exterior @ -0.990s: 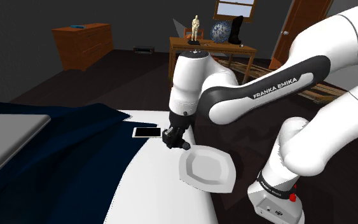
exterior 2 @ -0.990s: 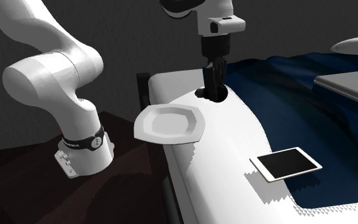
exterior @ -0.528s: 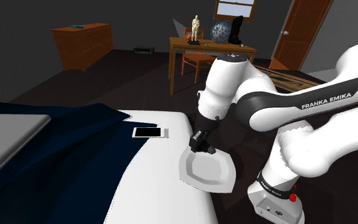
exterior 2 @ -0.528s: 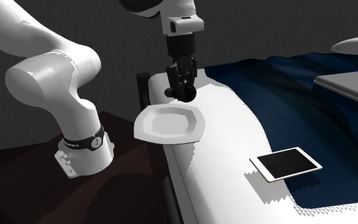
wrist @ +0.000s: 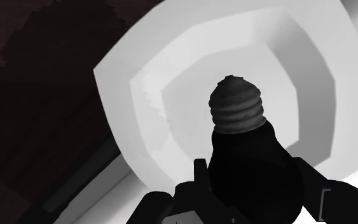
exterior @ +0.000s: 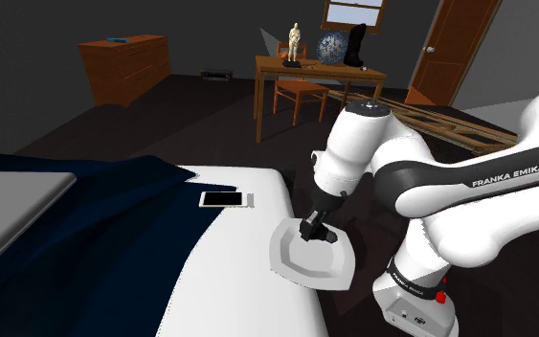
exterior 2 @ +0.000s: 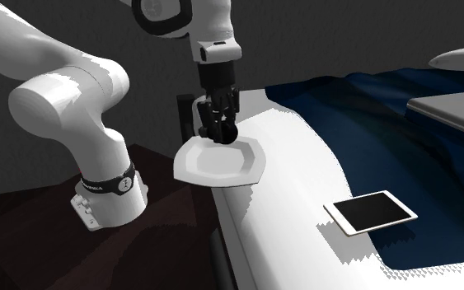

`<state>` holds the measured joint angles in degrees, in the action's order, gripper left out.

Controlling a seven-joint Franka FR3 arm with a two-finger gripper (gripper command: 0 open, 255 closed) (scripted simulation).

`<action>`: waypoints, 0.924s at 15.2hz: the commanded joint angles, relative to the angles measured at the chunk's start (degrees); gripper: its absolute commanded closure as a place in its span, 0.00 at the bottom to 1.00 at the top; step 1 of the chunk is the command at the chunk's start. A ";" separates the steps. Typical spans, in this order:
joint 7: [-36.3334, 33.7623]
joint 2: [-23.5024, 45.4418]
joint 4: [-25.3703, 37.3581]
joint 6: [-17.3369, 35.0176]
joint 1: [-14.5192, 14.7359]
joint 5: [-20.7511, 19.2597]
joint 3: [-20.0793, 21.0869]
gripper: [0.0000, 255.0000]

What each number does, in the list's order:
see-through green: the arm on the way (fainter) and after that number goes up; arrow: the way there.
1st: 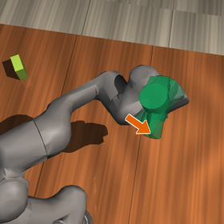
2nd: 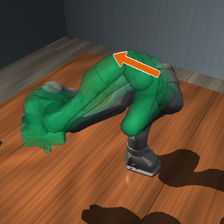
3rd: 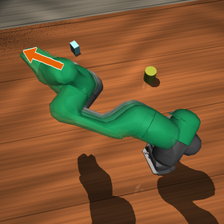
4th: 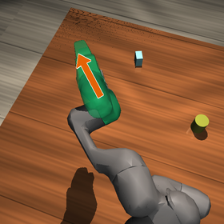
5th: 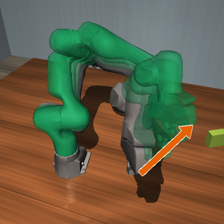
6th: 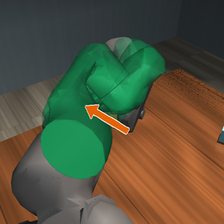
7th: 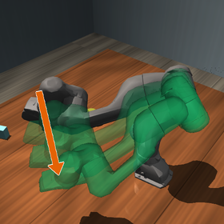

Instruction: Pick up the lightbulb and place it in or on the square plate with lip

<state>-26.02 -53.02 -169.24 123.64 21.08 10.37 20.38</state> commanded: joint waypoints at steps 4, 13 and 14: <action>-0.58 3.09 -2.60 5.65 0.22 0.95 1.38 1.00; -0.91 5.17 -4.06 9.13 0.31 1.47 2.18 1.00; -0.91 5.17 -4.06 9.13 0.31 1.47 2.18 1.00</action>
<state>-26.94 -47.85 -173.30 132.75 21.39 11.84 22.56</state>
